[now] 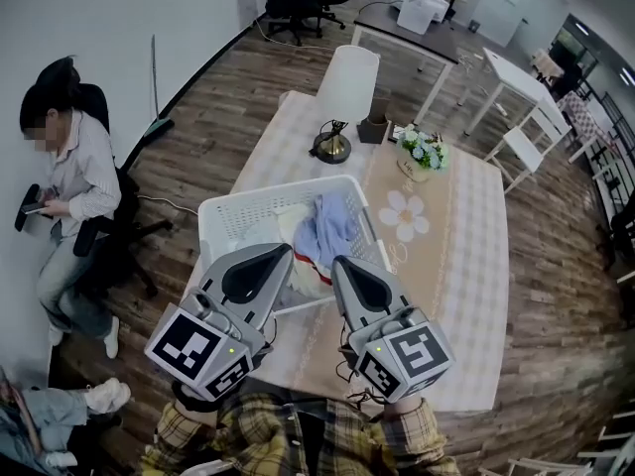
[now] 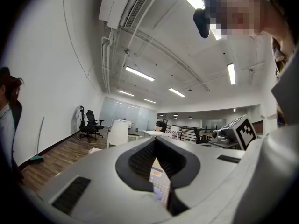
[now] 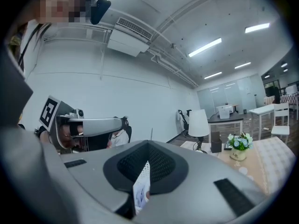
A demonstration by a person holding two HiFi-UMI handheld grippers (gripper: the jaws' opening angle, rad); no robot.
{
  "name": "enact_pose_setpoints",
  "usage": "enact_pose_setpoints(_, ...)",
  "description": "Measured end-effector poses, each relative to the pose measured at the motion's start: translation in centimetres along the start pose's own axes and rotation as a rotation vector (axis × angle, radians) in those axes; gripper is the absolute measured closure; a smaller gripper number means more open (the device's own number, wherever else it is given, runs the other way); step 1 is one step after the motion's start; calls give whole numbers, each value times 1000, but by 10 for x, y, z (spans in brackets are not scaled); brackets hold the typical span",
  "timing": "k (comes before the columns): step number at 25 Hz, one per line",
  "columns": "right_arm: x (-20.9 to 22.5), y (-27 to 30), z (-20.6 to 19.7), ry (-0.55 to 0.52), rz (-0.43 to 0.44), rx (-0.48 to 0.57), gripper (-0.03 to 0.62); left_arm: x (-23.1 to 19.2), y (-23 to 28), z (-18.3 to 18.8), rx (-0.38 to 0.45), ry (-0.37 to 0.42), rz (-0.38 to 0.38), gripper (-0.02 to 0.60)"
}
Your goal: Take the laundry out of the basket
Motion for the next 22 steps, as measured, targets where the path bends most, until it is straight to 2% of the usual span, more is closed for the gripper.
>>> enact_pose_setpoints(8, 13, 29, -3, 10, -67, -14, 583, -30, 29, -7, -36, -2, -71, 566)
enact_pose_setpoints(22, 44, 53, -16, 54, -91, -87, 583, -59, 59, -40, -121, -73, -26, 566)
Point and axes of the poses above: the fingertips, and each gripper's own axes: y forward along the fingers, x to its right, z out of its top, the point moved 9 cm from there along -y, backward along the fingers, and after that the axes turned 9 degrees about z, right-handed, at the moved point
